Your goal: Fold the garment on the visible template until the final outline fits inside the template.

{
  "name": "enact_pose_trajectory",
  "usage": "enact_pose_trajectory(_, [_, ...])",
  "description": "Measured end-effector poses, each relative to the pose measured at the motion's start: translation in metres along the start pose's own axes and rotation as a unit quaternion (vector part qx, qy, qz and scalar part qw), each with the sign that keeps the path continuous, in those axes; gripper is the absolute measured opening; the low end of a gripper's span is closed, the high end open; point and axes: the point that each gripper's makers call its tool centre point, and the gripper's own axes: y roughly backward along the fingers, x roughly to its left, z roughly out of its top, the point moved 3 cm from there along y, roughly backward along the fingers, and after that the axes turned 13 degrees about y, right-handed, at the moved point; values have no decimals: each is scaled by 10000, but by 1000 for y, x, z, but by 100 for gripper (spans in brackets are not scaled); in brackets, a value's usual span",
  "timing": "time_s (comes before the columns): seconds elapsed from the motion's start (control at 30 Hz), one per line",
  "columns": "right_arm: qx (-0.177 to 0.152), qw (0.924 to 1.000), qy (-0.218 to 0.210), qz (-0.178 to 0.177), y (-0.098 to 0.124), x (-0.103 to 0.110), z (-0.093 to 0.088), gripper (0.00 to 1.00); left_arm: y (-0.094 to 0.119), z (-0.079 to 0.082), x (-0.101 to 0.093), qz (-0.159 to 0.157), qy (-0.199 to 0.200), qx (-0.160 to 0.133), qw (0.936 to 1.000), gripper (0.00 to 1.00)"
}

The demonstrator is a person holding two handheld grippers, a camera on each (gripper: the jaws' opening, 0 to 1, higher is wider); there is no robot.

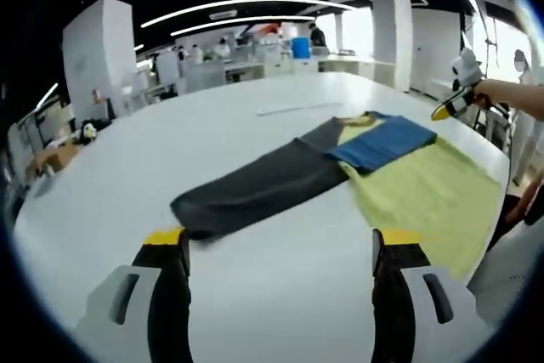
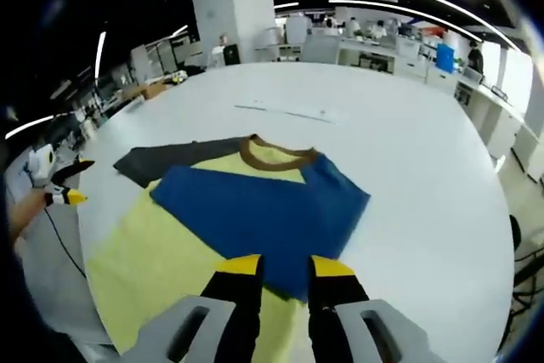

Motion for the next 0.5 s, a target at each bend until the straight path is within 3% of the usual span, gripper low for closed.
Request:
enact_pose_trajectory(0.33, [334,9985,398,-145,2,-9,-24,14,-11,-3,22,452,-180,88,9988,67])
enact_pose_trajectory(0.5, [531,9964,642,-171,0,-11,-36,10,-20,-9,43,758,-266,254,9964,51])
